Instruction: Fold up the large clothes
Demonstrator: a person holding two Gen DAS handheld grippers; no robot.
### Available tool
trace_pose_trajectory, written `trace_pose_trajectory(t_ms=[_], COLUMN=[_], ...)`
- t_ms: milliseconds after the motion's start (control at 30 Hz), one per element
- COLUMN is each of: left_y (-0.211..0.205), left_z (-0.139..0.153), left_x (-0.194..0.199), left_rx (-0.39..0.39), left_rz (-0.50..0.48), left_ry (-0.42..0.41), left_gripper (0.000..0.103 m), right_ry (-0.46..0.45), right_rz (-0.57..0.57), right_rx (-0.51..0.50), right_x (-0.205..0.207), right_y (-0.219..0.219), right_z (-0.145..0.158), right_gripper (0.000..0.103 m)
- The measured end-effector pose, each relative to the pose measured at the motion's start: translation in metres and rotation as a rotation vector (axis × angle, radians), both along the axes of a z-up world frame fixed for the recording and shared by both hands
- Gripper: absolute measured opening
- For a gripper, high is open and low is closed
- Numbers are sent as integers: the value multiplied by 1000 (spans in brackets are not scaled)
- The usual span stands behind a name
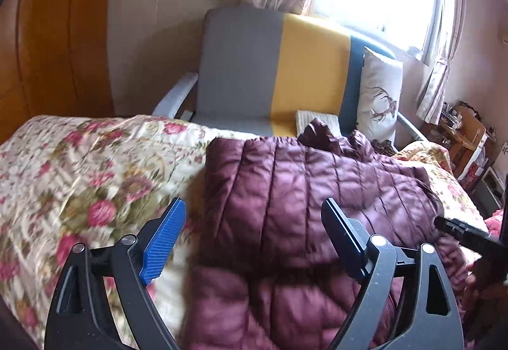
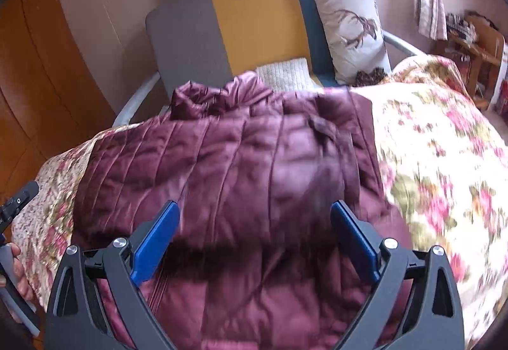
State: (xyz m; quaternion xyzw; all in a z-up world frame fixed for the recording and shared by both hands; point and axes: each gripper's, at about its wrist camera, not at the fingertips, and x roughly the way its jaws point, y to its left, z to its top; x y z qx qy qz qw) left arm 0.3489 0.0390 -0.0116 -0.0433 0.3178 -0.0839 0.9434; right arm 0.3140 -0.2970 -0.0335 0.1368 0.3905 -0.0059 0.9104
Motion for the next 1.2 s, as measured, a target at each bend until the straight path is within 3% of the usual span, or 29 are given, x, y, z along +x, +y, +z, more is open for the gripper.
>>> trace_pose_trajectory(t_ms=[400,767,1200], left_y=[20,30,50], left_z=[-28,-54,-81], left_x=[-86,-131,-166], left_rx=[0,17,55], left_rz=[9,1,23], left_ry=[70,124,193], left_gripper=[86,86,86], right_ry=[87,142,136], right_rz=[-41,-62,-96], right_rx=[96,85,50], right_x=[-114,-164,-201], right_y=[12,15,-1], right_z=[-29,-52,-40], right_gripper=[97,98,99])
